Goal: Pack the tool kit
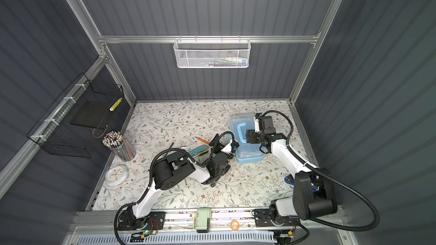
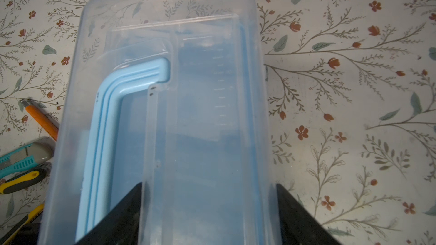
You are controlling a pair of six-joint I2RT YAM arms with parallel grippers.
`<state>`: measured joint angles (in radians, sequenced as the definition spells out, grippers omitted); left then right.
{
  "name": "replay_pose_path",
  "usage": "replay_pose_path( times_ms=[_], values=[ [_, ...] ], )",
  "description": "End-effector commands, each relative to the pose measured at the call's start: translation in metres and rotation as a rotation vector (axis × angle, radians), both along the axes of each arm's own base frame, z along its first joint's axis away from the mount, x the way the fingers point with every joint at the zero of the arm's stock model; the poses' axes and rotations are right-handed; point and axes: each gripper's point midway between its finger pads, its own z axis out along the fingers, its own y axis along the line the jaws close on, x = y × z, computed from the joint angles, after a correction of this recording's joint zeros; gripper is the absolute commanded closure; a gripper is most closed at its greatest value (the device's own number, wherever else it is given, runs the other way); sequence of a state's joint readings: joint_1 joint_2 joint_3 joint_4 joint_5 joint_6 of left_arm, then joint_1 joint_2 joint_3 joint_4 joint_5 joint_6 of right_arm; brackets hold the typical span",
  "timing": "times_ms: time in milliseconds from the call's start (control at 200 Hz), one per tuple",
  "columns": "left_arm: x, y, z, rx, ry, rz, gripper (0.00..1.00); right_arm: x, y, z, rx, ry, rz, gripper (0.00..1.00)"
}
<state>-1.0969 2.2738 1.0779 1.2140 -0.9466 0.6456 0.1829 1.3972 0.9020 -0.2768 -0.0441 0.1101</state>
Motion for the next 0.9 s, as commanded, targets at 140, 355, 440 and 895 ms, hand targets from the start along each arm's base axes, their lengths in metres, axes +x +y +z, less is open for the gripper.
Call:
replay_pose_path(
  times_ms=[140,355,440,895],
  values=[
    [-0.011,-0.008,0.082,-0.258,-0.071,-0.065,0.0,-0.063,0.015,-0.06,0.033,0.316,0.081,0.27],
    [-0.021,-0.007,0.084,-0.299,0.013,-0.128,0.0,-0.058,0.015,-0.057,0.054,0.302,0.067,0.25],
    [-0.024,-0.011,0.08,-0.289,0.055,-0.157,0.0,-0.055,0.015,-0.056,0.064,0.3,0.061,0.25],
    [-0.031,-0.012,0.066,-0.328,0.155,-0.191,0.0,-0.046,0.016,-0.054,0.076,0.293,0.039,0.23]
  ],
)
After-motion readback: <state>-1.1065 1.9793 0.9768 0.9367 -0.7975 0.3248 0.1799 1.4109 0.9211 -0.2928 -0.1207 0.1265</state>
